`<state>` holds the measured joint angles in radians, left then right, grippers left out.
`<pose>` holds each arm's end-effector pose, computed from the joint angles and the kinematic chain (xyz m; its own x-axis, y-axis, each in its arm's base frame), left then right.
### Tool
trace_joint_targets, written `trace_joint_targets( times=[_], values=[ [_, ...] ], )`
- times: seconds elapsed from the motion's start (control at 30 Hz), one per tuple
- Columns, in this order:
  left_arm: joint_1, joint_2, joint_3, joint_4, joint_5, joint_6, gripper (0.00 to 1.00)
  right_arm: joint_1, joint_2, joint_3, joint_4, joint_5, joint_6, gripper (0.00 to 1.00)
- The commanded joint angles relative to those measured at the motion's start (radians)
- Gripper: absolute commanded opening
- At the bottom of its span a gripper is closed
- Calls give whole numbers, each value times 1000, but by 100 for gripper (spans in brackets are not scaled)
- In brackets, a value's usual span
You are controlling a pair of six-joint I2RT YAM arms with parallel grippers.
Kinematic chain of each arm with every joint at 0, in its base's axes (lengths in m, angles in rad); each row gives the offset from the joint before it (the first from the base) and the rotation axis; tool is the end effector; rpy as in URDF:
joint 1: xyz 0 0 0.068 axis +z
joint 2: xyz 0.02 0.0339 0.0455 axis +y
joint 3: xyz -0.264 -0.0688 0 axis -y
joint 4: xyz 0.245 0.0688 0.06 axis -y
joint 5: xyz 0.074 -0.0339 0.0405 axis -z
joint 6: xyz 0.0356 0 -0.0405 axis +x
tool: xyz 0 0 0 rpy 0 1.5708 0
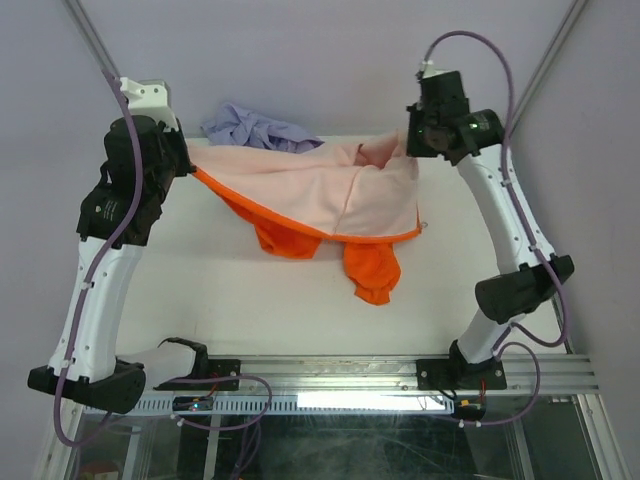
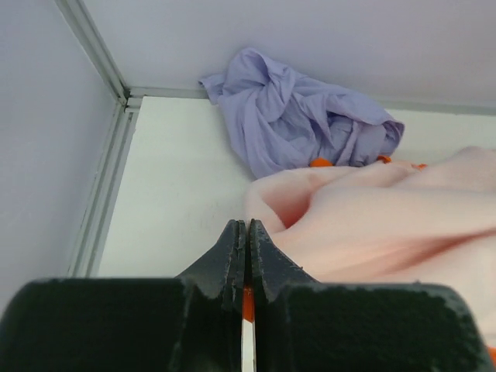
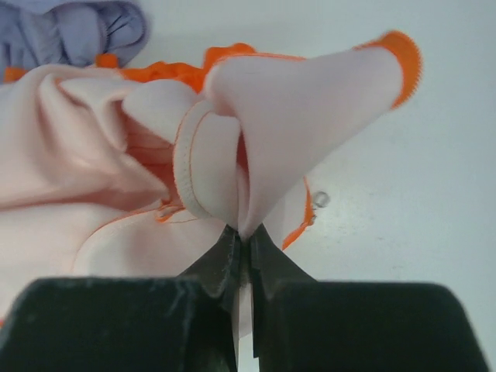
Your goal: Zip up the jacket
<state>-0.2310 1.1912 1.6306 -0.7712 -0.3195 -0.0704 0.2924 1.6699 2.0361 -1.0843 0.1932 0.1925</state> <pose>0.2170 -0.0396 0.4821 -0.3113 0.0046 -0.9503 -0.0938 0.9950 0.0356 0.3232 0.0901 0.4483 -0.6460 0.0016 -0.7633 -0.0212 0.9996 0.0201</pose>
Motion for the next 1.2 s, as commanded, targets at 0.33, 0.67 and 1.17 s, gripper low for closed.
trace_joint_targets(
  times=[0.33,0.67,1.17],
  values=[
    [-244,-190,-426,-27,343,-244,0,265,-33,-338,181,-322,18,65],
    [-283,-152,-580,99,503,-329,0,-21,-292,-944,484,-277,81,66],
    [-324,-122,-587,91,423,-356,0,-50,50,-943,663,-140,154,64]
  ],
)
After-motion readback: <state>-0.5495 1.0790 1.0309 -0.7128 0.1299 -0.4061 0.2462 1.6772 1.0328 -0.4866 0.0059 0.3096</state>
